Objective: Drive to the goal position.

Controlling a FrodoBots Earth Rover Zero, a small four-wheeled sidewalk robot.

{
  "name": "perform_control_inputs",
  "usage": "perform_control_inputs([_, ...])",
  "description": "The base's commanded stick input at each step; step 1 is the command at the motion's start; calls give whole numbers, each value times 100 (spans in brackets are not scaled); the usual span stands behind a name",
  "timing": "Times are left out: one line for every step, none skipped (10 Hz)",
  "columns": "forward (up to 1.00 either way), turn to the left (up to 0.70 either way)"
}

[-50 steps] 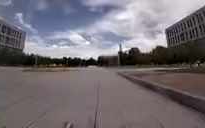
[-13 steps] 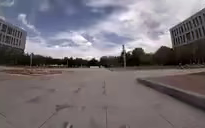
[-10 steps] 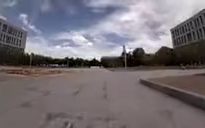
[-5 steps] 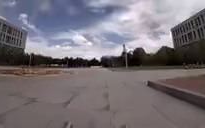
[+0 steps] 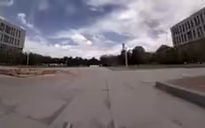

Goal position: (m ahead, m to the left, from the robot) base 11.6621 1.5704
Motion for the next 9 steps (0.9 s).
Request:
perform_control_inputs([100, 0])
perform_control_inputs([100, 0])
perform_control_inputs([100, 0])
perform_control_inputs([100, 0])
perform_control_inputs([100, -3])
perform_control_inputs([100, -14])
perform_control_inputs([100, -32])
perform_control_inputs([100, -30])
perform_control_inputs([100, 0])
